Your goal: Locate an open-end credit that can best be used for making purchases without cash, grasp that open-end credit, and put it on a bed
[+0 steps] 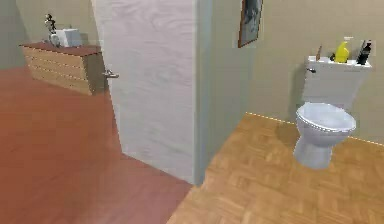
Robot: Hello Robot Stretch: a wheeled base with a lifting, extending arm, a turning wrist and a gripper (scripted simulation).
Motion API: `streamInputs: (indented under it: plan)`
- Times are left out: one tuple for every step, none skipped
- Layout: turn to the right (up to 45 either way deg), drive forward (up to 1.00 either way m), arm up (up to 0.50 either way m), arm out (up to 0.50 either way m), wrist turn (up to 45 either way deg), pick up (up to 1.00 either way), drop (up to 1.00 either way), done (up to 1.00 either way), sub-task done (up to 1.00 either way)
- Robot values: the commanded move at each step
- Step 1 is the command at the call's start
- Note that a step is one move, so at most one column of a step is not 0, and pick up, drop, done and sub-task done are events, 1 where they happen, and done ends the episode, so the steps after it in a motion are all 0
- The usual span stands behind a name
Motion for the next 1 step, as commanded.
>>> streamInputs:
  plan:
    - [-45.0,0.0,0.0,0.0,0.0,0.0,0.0,0.0,0.0]
